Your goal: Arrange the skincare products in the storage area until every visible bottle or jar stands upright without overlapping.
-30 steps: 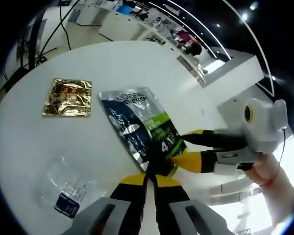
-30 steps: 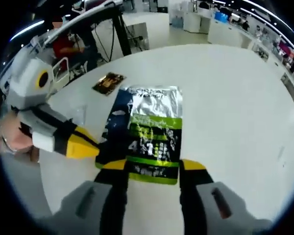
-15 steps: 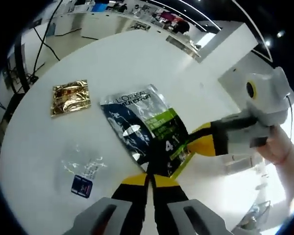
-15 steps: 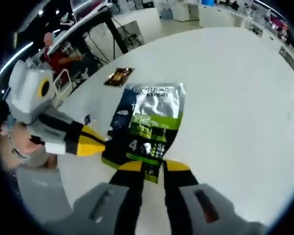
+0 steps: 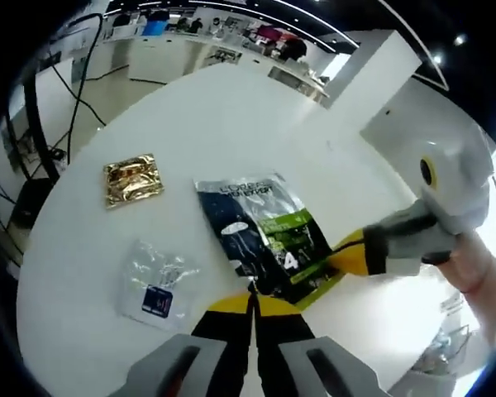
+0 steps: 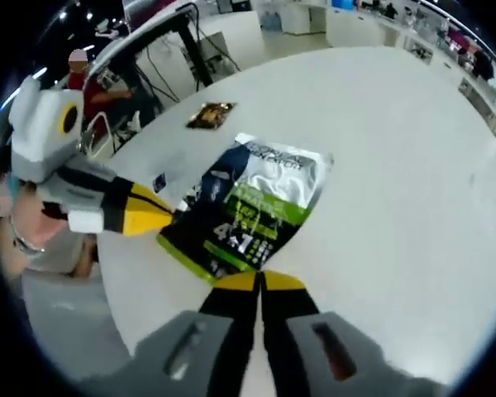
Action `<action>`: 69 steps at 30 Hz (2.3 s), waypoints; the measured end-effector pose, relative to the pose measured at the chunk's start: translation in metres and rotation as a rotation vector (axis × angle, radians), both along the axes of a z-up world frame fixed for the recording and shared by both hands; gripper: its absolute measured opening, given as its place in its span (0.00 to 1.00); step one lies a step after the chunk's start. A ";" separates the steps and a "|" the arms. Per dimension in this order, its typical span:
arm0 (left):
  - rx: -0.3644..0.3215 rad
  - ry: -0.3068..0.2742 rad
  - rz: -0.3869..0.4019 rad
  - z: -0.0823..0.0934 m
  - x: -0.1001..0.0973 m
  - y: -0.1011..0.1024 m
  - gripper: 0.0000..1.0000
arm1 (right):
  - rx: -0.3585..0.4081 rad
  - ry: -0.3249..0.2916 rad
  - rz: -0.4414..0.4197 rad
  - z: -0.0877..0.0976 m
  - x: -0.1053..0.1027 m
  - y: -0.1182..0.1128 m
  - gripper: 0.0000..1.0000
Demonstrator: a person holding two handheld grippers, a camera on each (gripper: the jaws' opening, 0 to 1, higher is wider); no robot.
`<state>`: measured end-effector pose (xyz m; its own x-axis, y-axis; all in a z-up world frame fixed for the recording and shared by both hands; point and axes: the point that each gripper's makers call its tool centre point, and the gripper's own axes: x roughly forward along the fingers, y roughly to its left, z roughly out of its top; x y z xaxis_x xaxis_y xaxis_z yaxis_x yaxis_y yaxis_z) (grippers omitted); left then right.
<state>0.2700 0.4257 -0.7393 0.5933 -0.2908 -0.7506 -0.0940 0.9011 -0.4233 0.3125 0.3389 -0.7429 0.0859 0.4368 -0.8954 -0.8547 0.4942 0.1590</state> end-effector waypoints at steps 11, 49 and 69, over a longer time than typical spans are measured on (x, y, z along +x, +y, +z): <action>-0.017 -0.057 -0.022 0.028 -0.022 -0.007 0.00 | 0.069 -0.037 -0.050 0.026 -0.025 -0.007 0.01; -0.094 0.044 -0.124 -0.021 -0.067 -0.027 0.18 | 0.278 0.037 -0.262 -0.017 -0.086 -0.025 0.26; -0.227 0.043 -0.083 -0.024 -0.070 -0.032 0.11 | 0.355 0.033 -0.249 -0.019 -0.097 -0.022 0.02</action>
<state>0.2002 0.3942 -0.7632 0.5296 -0.5011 -0.6844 -0.0458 0.7888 -0.6129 0.2155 0.3170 -0.7614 0.2015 0.6880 -0.6972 -0.7077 0.5944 0.3820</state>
